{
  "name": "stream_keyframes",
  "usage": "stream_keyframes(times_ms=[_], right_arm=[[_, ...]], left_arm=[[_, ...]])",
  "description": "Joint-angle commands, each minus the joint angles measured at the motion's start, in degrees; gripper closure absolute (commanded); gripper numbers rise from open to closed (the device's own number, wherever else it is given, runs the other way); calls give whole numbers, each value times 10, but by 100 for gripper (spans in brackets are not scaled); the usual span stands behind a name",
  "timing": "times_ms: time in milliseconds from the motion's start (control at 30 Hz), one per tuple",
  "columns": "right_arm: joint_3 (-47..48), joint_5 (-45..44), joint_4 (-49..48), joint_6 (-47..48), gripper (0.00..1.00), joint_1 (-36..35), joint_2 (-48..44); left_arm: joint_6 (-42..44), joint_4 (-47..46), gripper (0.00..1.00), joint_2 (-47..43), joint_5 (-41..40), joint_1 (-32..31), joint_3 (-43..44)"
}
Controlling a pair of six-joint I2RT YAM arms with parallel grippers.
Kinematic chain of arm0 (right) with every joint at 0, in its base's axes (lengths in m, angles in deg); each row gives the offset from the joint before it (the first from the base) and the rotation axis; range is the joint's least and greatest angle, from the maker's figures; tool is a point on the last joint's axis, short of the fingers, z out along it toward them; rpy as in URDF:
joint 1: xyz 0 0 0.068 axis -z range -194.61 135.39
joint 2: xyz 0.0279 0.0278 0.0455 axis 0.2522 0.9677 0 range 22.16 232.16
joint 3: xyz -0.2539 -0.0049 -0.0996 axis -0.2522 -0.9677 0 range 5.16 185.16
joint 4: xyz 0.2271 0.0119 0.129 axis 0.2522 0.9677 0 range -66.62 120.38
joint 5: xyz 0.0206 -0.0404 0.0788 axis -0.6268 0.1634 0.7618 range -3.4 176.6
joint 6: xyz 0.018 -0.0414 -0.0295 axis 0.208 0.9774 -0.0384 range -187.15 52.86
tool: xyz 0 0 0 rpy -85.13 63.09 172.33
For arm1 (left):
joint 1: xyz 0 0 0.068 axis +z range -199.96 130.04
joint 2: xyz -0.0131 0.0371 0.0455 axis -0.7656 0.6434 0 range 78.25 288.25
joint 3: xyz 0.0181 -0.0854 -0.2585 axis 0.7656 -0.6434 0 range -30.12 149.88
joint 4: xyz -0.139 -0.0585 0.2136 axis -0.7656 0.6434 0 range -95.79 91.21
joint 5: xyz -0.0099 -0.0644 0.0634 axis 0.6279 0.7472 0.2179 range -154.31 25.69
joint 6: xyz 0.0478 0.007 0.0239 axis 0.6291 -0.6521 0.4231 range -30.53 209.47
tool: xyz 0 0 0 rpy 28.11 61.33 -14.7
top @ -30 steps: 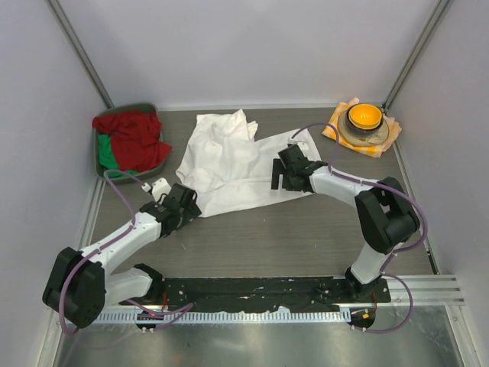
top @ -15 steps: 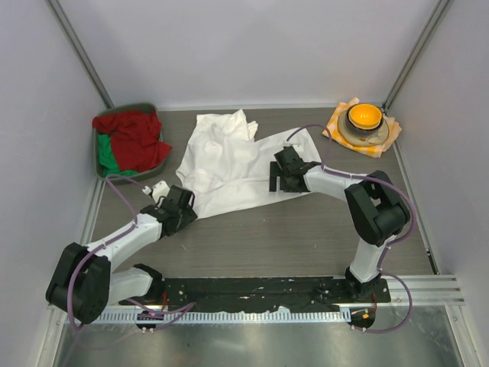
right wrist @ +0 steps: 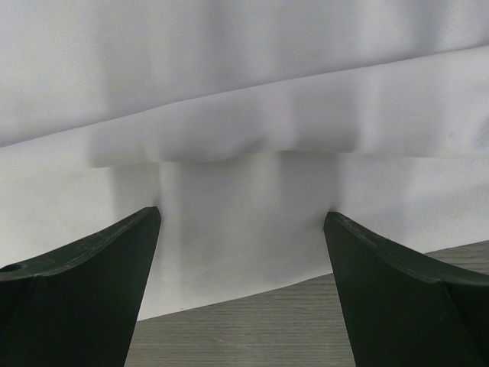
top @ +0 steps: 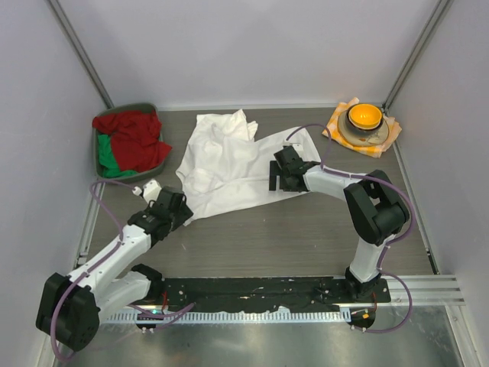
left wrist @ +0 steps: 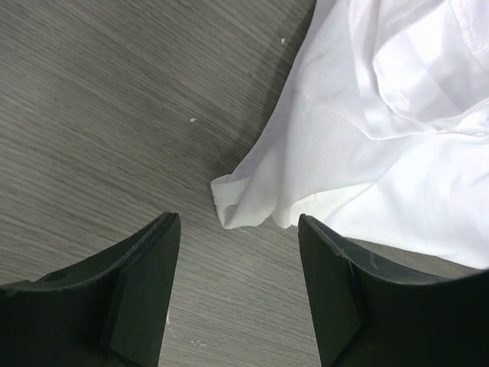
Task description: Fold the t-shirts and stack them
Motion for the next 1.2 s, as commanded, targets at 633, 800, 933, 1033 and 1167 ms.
stream_keyframes(times_ms=[633,800,933,1033,1167], right_arm=[[8,14,-2,2,5,-2,29],[9,13,-1,2,5,-3,35],[10,13,-1,2,6,-2,37],[10,14,-2,2,5,-3,40],[11,14,-1,2,6,-3,43]], left_arm=[[16,-45,53,52,18,54,-8],[17,-61,53,73,24,59,0],[17,-79,53,96,30,62,1],[17,-92,53,109,39,64,1],[16,-103,57,124,45,65,-1]])
